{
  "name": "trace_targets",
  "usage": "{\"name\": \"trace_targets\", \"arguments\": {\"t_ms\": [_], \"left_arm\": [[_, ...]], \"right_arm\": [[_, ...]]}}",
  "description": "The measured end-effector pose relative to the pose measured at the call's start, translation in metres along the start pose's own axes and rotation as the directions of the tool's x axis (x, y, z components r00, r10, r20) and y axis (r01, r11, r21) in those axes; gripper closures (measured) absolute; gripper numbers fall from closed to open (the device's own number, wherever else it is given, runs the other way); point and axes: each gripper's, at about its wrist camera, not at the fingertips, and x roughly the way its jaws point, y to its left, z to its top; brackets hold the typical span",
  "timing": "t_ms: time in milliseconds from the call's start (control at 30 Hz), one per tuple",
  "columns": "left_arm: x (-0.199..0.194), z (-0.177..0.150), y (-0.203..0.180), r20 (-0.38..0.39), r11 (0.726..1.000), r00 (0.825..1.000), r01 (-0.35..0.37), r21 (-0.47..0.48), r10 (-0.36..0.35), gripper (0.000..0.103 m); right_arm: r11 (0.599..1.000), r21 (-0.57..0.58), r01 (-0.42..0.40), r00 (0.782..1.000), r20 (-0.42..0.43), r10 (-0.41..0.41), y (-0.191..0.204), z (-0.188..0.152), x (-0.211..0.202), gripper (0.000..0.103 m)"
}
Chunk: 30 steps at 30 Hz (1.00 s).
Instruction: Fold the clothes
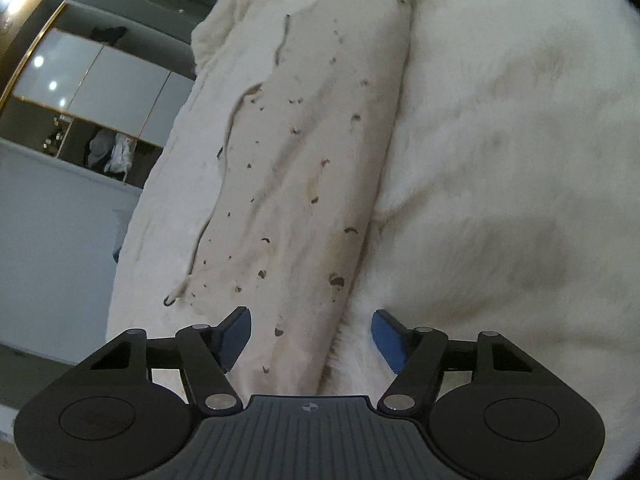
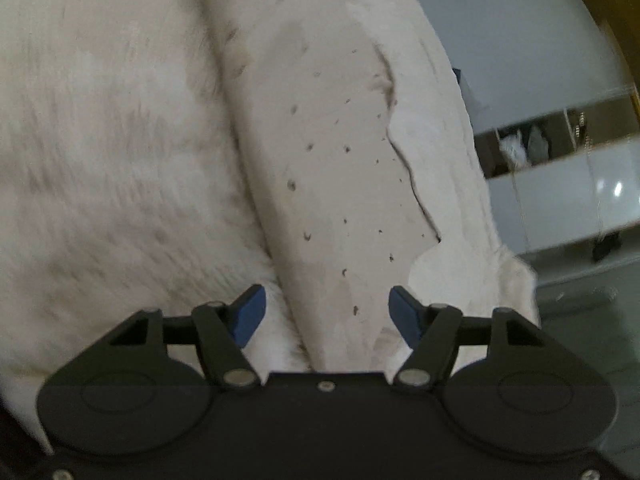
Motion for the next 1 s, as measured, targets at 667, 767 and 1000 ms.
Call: {"name": "trace_targets", "arguments": {"t_ms": [667, 767, 1000], "left_arm": [[0.029, -0.007, 0.044, -0.002, 0.975, 0.976, -0.219, 0.036, 0.220, 0.097], [-0.017, 0.008, 0.099, 0.030, 0.965, 0.966, -0.258, 0.037, 0.257, 0.097], [-0.145, 0.023, 0.191, 0.084, 0.963, 0.960, -0.268, -0.018, 0.269, 0.097]], "right_arm": [[0.988, -0.034, 0.151, 0.985, 0.086, -0.147, -0.045, 0.021, 0.041, 0.100], [0.982, -0.039, 0.184, 0.976, 0.128, -0.178, -0.092, 0.026, -0.003, 0.100], [0.997, -0.046, 0.060, 0.967, 0.250, -0.046, -0.197, 0.010, -0.139, 0.100]]}}
